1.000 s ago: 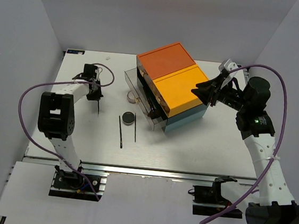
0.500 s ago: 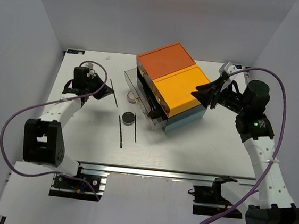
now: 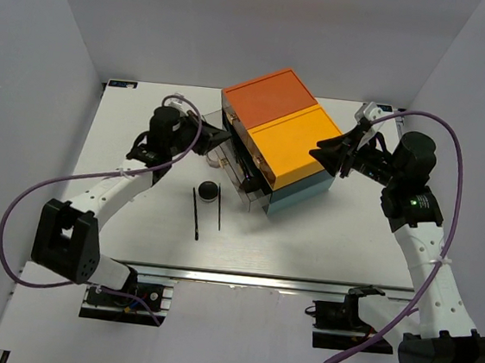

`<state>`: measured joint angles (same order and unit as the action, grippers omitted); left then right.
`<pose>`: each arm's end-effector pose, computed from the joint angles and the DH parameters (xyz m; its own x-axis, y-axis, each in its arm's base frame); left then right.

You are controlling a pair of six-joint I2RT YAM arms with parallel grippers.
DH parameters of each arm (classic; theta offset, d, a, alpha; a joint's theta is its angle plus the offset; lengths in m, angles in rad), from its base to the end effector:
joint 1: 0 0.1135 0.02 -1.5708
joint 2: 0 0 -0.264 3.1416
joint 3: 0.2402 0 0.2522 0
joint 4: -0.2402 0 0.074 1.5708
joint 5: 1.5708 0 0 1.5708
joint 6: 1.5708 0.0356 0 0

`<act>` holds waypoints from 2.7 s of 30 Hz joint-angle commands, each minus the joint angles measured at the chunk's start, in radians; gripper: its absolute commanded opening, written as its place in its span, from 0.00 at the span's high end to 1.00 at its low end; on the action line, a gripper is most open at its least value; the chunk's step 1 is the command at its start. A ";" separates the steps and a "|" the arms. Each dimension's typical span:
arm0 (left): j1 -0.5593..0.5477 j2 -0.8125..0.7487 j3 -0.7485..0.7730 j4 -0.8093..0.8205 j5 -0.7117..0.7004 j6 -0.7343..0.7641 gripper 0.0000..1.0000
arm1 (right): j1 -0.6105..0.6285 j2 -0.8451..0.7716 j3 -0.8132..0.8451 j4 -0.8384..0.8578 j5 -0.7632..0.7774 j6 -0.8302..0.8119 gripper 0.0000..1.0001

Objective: Organize the makeup

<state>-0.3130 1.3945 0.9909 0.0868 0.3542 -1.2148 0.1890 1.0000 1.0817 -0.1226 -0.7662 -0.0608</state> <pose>0.3050 -0.1117 0.2989 -0.6679 -0.7078 -0.2299 -0.0679 0.3655 -0.9283 0.2077 0.0649 0.4114 0.0095 -0.0428 -0.9990 -0.8168 0.5760 -0.0324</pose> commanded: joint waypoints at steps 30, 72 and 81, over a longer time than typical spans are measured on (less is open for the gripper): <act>-0.066 -0.288 -0.062 -0.753 -0.442 0.402 0.36 | 0.502 0.101 0.017 -0.302 0.089 -0.412 0.66; -0.074 -0.766 -0.327 -1.044 -0.643 0.205 0.44 | 0.863 1.077 0.529 -0.359 1.093 0.449 0.69; -0.074 -0.739 -0.307 -1.033 -0.647 0.221 0.44 | 0.839 1.132 0.570 -0.397 1.108 0.500 0.69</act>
<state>-0.3820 0.6552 0.6464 -0.9630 -0.2783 -1.0054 1.0351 2.1319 1.6249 -0.4999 0.3088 0.3962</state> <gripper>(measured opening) 0.561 0.309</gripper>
